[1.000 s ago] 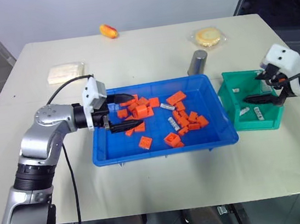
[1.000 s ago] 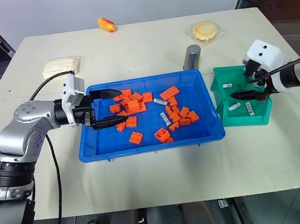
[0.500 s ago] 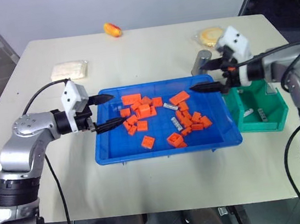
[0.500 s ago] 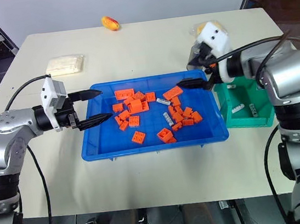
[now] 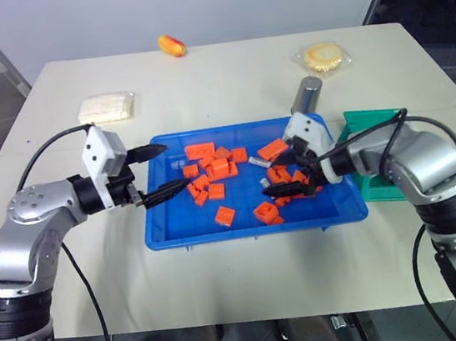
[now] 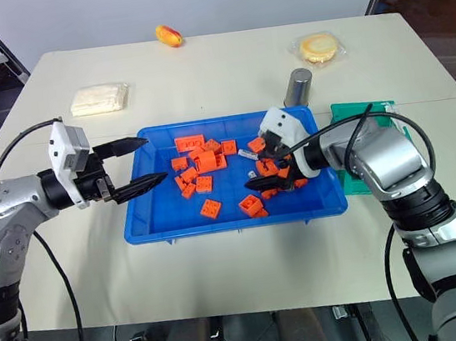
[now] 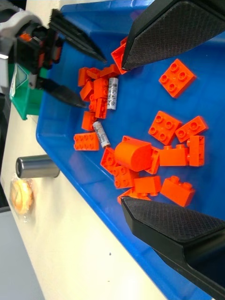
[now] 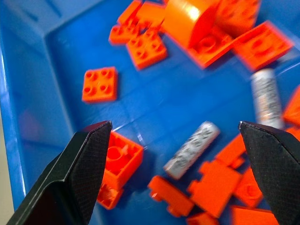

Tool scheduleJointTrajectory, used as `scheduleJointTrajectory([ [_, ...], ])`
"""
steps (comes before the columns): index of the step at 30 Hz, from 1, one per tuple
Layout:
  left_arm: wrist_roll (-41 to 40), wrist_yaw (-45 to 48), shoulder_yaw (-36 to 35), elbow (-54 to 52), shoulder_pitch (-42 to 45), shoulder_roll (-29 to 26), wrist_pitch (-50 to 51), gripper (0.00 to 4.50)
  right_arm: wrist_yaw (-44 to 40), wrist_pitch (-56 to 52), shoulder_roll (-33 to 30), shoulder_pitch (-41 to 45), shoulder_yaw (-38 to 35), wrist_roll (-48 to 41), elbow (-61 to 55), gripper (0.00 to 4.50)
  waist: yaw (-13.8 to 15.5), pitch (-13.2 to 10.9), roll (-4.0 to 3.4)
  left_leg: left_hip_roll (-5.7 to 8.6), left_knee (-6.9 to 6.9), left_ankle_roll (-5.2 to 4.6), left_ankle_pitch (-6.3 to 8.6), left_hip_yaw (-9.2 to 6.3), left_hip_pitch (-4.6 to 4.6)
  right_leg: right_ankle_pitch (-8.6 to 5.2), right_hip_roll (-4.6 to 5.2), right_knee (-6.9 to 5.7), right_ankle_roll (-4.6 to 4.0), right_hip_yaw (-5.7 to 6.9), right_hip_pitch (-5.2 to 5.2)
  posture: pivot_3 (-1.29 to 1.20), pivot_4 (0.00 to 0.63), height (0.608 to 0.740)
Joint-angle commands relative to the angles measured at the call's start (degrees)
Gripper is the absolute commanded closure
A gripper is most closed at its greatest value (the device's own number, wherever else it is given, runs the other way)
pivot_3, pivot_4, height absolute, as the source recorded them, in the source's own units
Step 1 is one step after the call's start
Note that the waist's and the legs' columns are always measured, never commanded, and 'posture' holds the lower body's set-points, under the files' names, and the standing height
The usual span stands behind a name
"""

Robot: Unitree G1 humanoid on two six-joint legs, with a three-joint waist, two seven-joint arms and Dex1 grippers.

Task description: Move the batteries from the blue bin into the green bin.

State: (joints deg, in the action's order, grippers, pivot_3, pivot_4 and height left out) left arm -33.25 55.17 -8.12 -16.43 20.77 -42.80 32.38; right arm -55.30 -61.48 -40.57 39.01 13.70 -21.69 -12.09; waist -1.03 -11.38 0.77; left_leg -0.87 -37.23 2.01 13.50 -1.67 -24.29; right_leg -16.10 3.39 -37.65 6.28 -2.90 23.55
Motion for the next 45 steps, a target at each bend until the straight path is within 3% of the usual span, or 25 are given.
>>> scheduleJointTrajectory([
  [1,-1.0,-0.9,-2.0,-2.0,0.1,-0.7,0.1,0.00,0.5,1.0,0.7,0.3,0.8,-0.2,-0.4,0.06,0.0,0.0,0.00,0.00,0.00,0.00,0.00,0.00,0.00,0.00,-0.01,0.00,0.00,0.00,0.00,0.00,0.150,0.740],
  [19,-1.5,-3.7,-0.8,-2.4,0.3,0.2,-0.4,0.00,2.1,7.3,2.5,1.0,7.3,5.9,9.1,0.06,0.0,0.0,0.05,0.00,0.00,0.00,0.00,0.00,0.05,0.00,-0.02,0.00,0.00,0.00,-0.04,0.00,0.150,0.740],
  [22,-1.5,-4.0,-0.7,-2.6,0.2,0.4,-0.5,0.00,1.3,7.8,2.4,0.8,8.2,6.5,8.7,0.90,0.0,0.0,0.06,-0.01,0.00,0.00,0.00,0.00,0.06,0.00,-0.02,0.00,0.00,0.00,-0.06,0.00,0.150,0.740],
  [29,-1.4,-4.1,-0.9,-2.7,-0.4,0.4,-1.0,0.00,0.2,9.2,2.2,0.7,9.1,8.1,7.9,4.29,0.0,0.0,0.08,-0.01,0.01,0.00,0.00,0.00,0.09,0.00,-0.02,0.00,0.00,0.00,-0.08,0.00,0.150,0.740],
  [30,-1.4,-4.1,-0.9,-2.7,-0.4,0.4,-1.0,0.00,0.1,9.2,2.2,0.7,9.1,8.1,7.8,4.44,0.0,0.1,0.09,-0.01,0.01,0.00,0.00,0.00,0.10,0.00,-0.02,0.00,0.00,0.00,-0.08,0.00,0.150,0.740],
  [37,-1.6,-0.5,-0.7,-1.2,-0.3,-0.5,-2.0,0.00,0.3,9.3,1.5,6.4,4.6,7.9,7.9,4.44,-0.1,0.0,0.08,-0.01,0.01,0.00,0.00,0.01,0.11,0.00,-0.02,0.00,0.00,0.00,-0.08,0.00,0.150,0.740],
  [45,-4.2,6.0,1.9,5.2,10.0,1.7,-1.5,0.00,-0.3,8.4,-6.8,15.9,-4.6,7.5,11.1,4.44,0.6,0.1,0.10,0.02,0.02,0.00,0.00,-0.03,0.04,0.00,0.01,0.09,0.00,0.05,-0.11,0.00,0.150,0.740],
])
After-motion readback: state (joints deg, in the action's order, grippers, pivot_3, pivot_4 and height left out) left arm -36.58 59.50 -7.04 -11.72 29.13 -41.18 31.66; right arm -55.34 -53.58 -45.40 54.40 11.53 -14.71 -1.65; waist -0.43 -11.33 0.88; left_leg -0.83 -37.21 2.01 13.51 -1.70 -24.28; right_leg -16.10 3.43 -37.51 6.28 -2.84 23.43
